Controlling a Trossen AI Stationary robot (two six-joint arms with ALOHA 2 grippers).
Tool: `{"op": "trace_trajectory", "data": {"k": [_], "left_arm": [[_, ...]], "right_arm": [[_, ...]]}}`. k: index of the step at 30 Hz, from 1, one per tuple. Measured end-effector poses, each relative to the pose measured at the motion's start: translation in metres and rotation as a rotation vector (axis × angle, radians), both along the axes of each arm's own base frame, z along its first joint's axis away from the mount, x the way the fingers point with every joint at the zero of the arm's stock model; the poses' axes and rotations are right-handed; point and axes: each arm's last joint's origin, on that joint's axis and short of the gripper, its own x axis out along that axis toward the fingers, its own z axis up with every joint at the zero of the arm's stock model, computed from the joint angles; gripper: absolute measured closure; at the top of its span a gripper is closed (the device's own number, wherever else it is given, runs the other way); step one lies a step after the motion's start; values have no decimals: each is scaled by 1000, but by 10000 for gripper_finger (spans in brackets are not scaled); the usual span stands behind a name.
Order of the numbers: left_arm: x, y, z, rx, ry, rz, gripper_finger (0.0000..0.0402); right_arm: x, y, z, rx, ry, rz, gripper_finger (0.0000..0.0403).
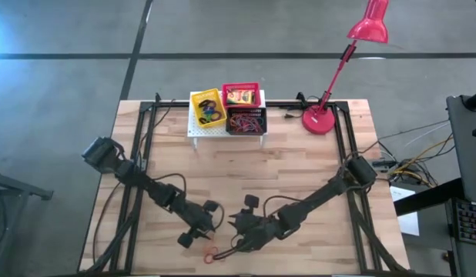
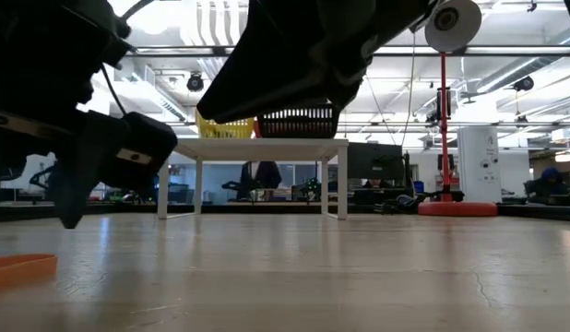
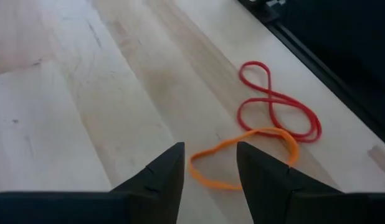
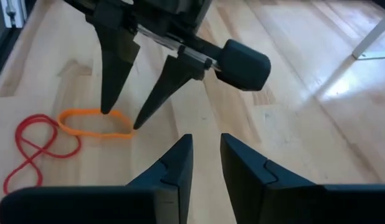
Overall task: Pick & Place Office Desk Supplies
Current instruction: Put the orange rubber band into the black bin on the shelf
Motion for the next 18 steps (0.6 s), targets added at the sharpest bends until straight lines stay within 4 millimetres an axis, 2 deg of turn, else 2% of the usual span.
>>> {"op": "trace_trajectory", "data": {"k": [3, 8, 12, 15, 18], "left_arm": [[0, -1, -4, 34, -16, -22, 256], [2, -5, -25, 82, 0, -44, 269], [2, -5, -27, 54, 26, 16, 285], [2, -4, -22, 66, 20, 38, 317], [0, -2, -17, 72, 21, 44, 373]], "right_arm": [[-1, 3, 0, 10, -5, 2, 330], [-8, 13, 1, 39, -6, 13, 335], [-15, 25, 1, 40, -5, 43, 332], [-19, 31, 1, 39, -3, 60, 330], [-20, 33, 1, 38, -3, 65, 332]]}}
